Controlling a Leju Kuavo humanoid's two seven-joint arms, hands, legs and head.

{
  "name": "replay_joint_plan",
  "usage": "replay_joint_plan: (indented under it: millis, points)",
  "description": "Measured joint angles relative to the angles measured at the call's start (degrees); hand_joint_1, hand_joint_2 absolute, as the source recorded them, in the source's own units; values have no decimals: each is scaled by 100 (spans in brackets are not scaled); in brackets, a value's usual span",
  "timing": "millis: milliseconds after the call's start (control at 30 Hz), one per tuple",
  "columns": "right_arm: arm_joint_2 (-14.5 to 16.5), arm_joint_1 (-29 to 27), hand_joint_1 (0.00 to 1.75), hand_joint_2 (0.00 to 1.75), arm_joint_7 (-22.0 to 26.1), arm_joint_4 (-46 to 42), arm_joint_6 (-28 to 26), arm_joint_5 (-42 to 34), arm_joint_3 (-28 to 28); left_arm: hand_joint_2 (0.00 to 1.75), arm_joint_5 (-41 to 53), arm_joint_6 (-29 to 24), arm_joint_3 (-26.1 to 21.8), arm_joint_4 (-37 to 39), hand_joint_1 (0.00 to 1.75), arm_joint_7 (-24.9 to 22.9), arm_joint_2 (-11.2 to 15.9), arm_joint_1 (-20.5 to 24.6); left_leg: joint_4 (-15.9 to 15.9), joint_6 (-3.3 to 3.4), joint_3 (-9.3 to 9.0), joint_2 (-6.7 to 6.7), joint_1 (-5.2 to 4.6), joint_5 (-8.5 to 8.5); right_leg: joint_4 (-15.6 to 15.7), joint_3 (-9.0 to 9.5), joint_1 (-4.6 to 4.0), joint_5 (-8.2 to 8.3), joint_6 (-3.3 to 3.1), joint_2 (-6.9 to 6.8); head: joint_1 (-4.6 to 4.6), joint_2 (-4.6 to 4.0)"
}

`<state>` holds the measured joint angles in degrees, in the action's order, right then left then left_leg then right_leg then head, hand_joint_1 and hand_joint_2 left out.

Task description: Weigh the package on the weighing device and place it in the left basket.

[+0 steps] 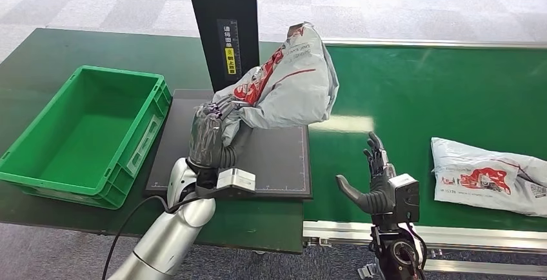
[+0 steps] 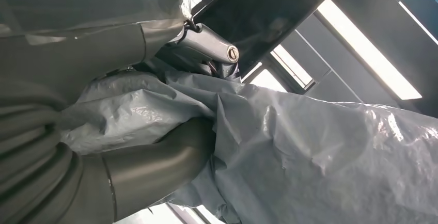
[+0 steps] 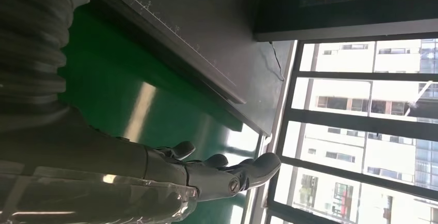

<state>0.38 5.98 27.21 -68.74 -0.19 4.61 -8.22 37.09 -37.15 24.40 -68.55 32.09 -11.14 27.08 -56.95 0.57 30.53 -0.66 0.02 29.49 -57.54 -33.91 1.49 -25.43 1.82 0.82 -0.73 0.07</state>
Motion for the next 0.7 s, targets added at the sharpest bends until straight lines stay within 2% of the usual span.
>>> replay_joint_plan:
  millis: [100,200,333,433,533,700]
  points:
    - [-5,-1,0,175,1,0,-3,-3,0,175,-13,-29,12,-53,175,25,8,-9,0,0,0,0,0,0,0,0,0,0,0,0,1,0]
    - [-28,-18,0,175,15,-5,-51,-57,0,175,-27,-177,-35,-163,175,272,9,-45,0,0,1,0,0,0,0,-1,0,0,0,0,1,0]
    - [-85,-140,0,175,31,-66,-138,-167,1,175,269,-260,-516,-443,175,669,-85,-131,0,0,2,0,0,1,0,-1,0,-1,1,0,1,0]
    - [-105,-343,0,175,34,-197,-218,-189,8,175,638,-269,-1201,-663,175,752,-211,-183,0,0,3,1,0,1,0,-2,0,-1,1,0,1,0]
    - [-108,-570,0,175,34,-360,-315,-180,21,175,923,-277,-2096,-811,175,762,-312,-198,2,0,2,4,2,1,0,-3,-1,-1,0,1,1,0]
    - [-108,-847,0,175,8,-630,-445,-142,63,175,972,-278,-3652,-498,175,762,-304,-50,3,-2,2,6,4,0,-2,-4,-3,-2,-1,5,1,0]
